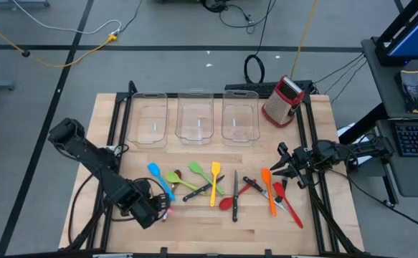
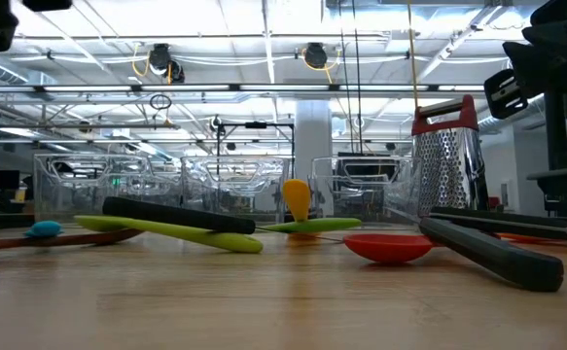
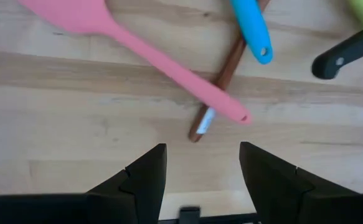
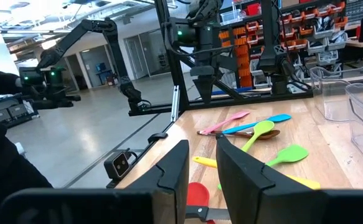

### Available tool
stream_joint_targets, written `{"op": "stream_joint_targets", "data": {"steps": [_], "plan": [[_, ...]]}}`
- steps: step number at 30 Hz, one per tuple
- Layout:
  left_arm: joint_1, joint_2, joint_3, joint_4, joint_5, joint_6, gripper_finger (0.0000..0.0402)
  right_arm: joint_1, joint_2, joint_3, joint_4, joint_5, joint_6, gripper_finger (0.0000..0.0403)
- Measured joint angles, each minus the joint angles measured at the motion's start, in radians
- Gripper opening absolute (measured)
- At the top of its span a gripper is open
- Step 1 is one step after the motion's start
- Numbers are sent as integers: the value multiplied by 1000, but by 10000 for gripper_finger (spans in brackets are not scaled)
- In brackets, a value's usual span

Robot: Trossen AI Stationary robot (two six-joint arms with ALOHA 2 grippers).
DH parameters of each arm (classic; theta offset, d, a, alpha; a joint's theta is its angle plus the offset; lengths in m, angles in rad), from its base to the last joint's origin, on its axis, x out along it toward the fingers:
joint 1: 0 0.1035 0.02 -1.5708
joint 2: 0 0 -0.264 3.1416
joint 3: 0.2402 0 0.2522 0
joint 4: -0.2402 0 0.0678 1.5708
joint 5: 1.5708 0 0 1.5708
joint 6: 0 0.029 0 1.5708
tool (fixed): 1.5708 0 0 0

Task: Pick & Place Kitchen Items
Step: Put the pink spatula into the right transparent bin

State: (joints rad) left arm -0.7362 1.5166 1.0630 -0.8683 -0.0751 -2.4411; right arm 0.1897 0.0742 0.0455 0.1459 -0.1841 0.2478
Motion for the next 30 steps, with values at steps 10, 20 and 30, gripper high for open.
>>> {"op": "stream_joint_targets", "data": {"steps": [10,20,30], "plan": [[-6,0,0,-109,-46,69,207,0,0,0,0,0,-2,73],[-5,0,-1,-135,65,34,207,0,0,0,0,0,-2,73],[-28,0,-55,-129,100,26,207,0,0,0,0,0,-1,73]]}}
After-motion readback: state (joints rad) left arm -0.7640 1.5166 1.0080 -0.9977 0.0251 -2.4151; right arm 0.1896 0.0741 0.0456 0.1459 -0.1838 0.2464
